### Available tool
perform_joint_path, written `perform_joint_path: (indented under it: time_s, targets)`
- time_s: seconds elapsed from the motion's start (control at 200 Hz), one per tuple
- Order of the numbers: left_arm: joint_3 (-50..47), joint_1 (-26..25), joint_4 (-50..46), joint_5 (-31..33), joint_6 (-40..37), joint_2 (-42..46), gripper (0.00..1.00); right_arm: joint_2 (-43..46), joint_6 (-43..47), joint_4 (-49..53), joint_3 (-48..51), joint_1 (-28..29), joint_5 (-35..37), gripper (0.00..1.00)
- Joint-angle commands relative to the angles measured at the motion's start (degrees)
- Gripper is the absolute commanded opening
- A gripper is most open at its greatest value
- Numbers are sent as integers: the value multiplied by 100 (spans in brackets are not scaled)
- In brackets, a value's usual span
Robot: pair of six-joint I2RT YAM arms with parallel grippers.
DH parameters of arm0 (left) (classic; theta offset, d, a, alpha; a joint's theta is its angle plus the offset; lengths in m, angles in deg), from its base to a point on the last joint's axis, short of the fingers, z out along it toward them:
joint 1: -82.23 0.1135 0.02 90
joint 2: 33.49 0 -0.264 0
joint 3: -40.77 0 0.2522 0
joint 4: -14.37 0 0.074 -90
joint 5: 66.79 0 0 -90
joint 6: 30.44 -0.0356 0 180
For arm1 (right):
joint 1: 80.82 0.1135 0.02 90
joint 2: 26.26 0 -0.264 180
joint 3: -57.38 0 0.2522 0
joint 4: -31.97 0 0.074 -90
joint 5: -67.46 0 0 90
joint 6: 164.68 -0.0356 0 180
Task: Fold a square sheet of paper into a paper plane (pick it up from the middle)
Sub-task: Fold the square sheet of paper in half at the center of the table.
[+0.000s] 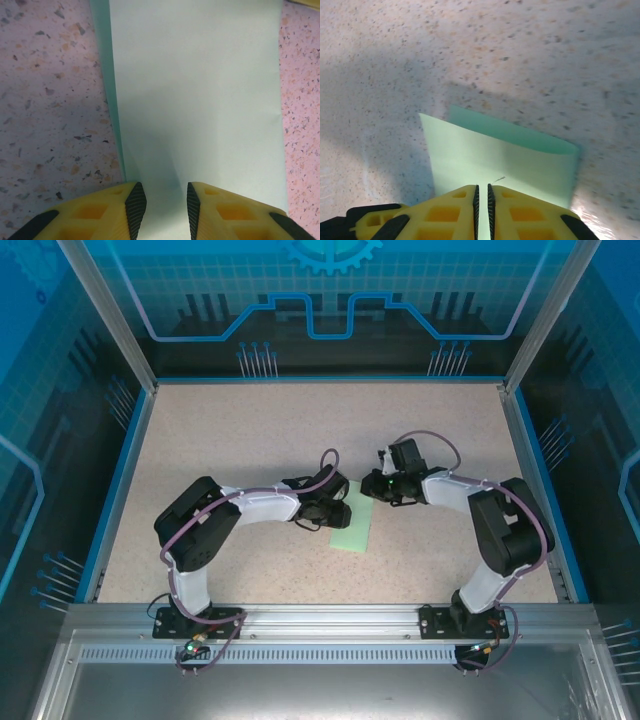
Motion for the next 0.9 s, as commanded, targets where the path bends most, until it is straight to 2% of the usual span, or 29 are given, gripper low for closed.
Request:
perform_joint_path:
  time_s: [0.0,0.5,0.89]
  targets:
    - [-254,56,-941,437,-137,-390,35,-325,-54,-163,-244,49,24,16]
    - [-327,54,-970,436,-150,-405,34,-838,42,-603,-163,-173,462,16]
    - [-394,52,-1017,442,-150,-412,35,-637,73,-1264,685,-513,824,18]
